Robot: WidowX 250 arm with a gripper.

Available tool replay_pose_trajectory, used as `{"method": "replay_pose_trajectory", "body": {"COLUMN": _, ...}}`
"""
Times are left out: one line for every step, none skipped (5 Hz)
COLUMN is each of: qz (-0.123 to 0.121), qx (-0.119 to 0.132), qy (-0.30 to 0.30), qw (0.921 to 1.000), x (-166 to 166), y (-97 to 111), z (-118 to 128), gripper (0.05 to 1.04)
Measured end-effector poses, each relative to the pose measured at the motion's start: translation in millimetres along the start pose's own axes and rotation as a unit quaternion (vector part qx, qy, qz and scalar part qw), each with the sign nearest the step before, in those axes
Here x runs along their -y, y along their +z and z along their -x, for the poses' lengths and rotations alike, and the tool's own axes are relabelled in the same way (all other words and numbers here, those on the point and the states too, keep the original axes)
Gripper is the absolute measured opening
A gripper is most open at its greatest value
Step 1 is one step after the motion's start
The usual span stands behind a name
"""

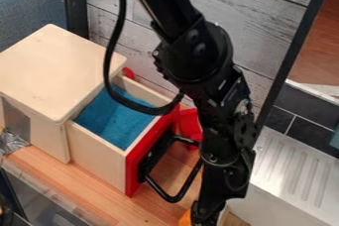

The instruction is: Move somehing in the drawer

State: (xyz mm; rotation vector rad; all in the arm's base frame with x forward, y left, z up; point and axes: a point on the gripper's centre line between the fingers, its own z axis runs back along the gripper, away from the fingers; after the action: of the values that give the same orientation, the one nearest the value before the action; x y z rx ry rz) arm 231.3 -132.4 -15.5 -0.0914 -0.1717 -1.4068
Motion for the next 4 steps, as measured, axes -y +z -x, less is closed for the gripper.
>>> {"method": "replay_pose_trajectory", "body": {"qz": 0.005, "qx": -0.002, "qy": -0.001, "qw": 1.0000, "x": 5, "y": -1, "z": 0, "gripper": 1.001}}
{"method": "replay_pose_trajectory", "body": {"qz": 0.007, "qx": -0.006, "qy": -0.001, "qw": 1.0000, "x": 7, "y": -2, "z": 3, "gripper": 1.000}}
{"method": "replay_pose_trajectory", "body": {"qz": 0.001, "qx": -0.010, "qy": -0.001, "qw": 0.9999, "x": 6, "y": -7, "z": 6, "gripper": 1.001}}
{"method": "replay_pose_trajectory", "body": {"qz": 0.006, "qx": -0.020, "qy": -0.001, "qw": 0.9998, "x": 9, "y": -15, "z": 11, "gripper": 1.000}}
